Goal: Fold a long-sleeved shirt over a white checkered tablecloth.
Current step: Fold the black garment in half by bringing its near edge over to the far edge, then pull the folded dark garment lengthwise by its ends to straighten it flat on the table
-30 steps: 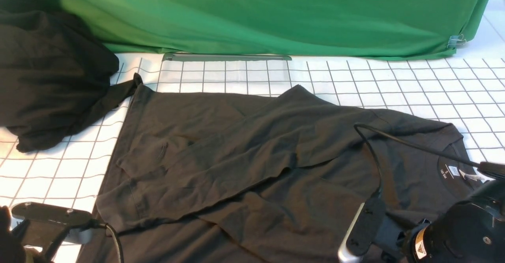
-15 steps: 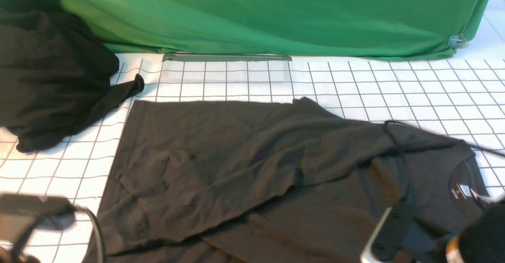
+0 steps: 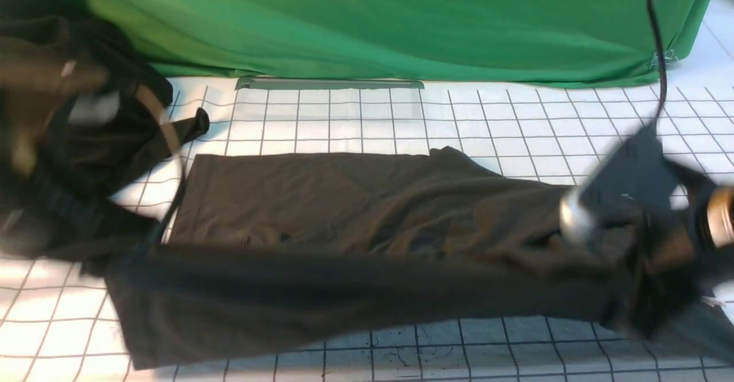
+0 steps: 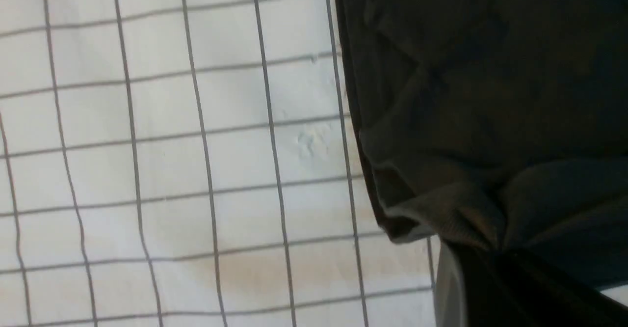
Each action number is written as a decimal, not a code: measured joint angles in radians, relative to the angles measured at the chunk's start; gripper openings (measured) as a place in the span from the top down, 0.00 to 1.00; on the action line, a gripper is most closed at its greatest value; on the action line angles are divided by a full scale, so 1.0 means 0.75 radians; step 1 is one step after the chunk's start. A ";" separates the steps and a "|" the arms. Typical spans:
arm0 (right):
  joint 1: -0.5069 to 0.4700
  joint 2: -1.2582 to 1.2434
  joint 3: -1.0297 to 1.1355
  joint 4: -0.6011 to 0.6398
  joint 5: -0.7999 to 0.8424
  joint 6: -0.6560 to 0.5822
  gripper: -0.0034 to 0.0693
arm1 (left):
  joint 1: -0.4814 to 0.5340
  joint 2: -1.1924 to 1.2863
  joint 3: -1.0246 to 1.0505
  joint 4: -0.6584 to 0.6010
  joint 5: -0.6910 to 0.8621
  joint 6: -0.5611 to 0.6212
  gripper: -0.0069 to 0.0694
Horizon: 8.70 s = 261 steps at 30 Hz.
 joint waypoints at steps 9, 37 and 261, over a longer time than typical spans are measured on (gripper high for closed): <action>-0.112 0.423 -0.428 -0.014 -0.030 -0.127 0.91 | 0.286 0.539 -0.460 -0.167 -0.127 0.213 0.88; -0.142 1.032 -1.085 -0.036 0.061 0.032 0.51 | 0.417 1.356 -1.220 -0.103 -0.223 0.313 0.85; -0.879 0.909 -0.888 0.220 0.454 0.205 0.32 | 0.448 1.285 -0.809 -0.385 -0.588 0.420 0.56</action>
